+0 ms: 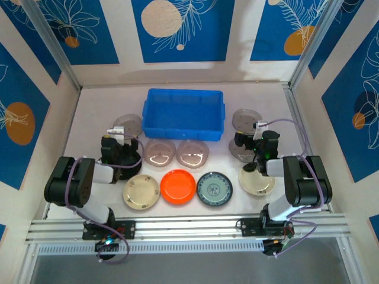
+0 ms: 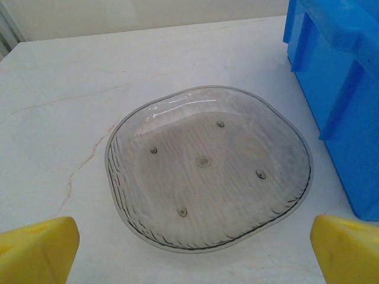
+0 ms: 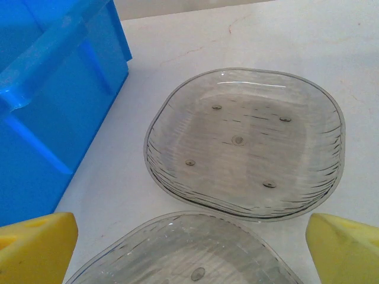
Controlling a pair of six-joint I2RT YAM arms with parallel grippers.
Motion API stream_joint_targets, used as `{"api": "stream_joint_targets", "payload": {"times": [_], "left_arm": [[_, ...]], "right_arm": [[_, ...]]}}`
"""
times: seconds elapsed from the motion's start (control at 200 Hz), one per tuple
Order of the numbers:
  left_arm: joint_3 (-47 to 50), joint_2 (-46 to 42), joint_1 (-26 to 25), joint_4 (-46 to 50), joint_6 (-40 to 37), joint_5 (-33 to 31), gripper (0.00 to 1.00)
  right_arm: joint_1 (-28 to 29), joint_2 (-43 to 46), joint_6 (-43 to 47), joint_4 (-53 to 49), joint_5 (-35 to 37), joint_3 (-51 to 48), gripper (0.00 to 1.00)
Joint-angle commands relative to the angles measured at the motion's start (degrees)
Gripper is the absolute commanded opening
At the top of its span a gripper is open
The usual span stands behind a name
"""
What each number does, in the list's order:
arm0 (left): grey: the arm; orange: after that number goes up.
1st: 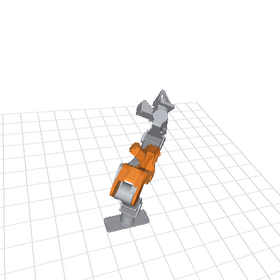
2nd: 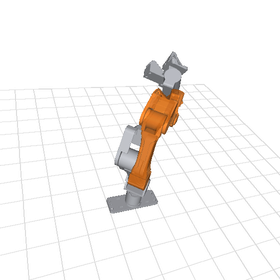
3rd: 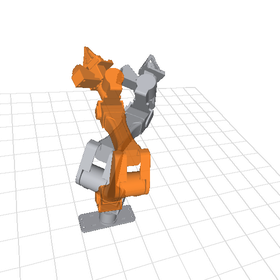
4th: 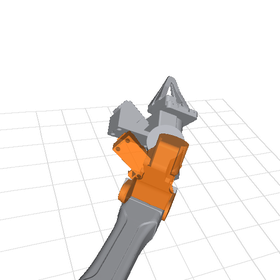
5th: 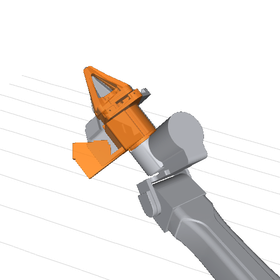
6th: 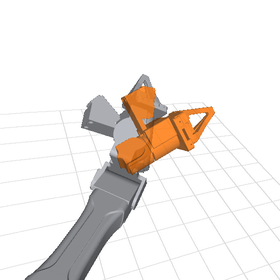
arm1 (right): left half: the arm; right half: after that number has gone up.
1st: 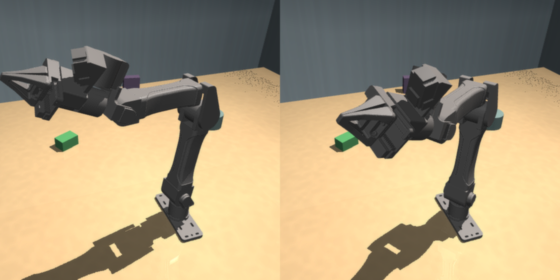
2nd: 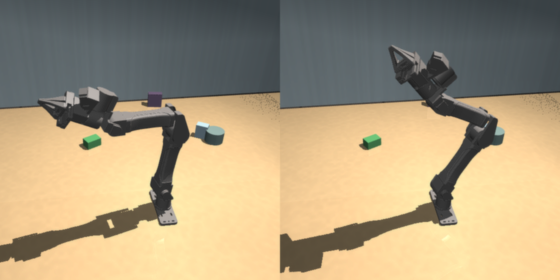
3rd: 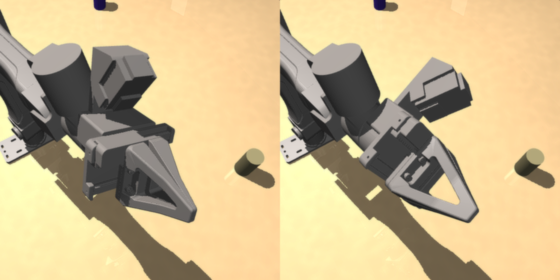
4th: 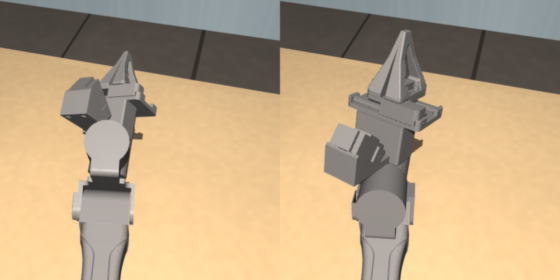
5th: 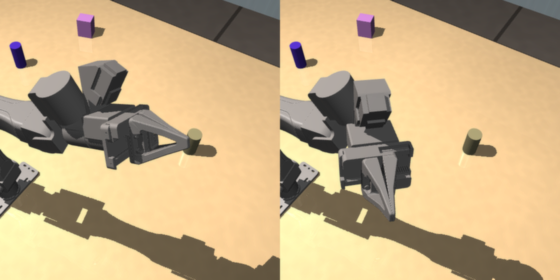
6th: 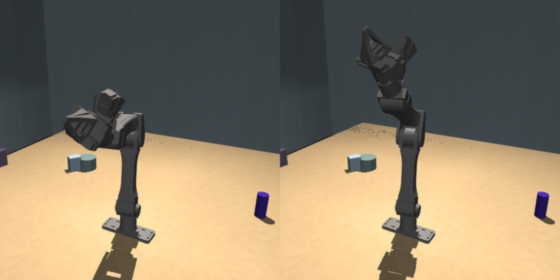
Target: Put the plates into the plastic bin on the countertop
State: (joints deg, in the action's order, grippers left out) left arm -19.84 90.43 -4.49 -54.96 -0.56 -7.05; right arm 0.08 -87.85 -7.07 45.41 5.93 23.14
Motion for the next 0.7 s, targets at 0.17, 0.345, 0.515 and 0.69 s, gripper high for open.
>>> {"api": "stream_joint_targets", "payload": {"times": [0.17, 0.345, 0.515, 0.69], "left_arm": [[-0.9, -0.9, 0.8, -0.1, -0.9, 1.2, 1.00], [-1.1, -0.9, 0.8, 0.3, -1.0, 1.1, 1.00], [-1.2, -0.9, 0.8, 0.4, -1.1, 1.1, 1.00], [-1.0, -0.9, 0.9, 0.2, -1.2, 1.1, 1.00]], "right_arm": [[-0.1, 0.7, 1.0, 0.6, -0.6, 0.8, 0.99], [-0.1, 0.7, 1.0, 0.5, -0.6, 0.9, 0.99], [-0.1, 0.7, 0.9, 0.3, -0.9, 1.0, 0.99], [-0.1, 0.7, 0.9, 0.4, -0.8, 1.0, 0.99]]}}
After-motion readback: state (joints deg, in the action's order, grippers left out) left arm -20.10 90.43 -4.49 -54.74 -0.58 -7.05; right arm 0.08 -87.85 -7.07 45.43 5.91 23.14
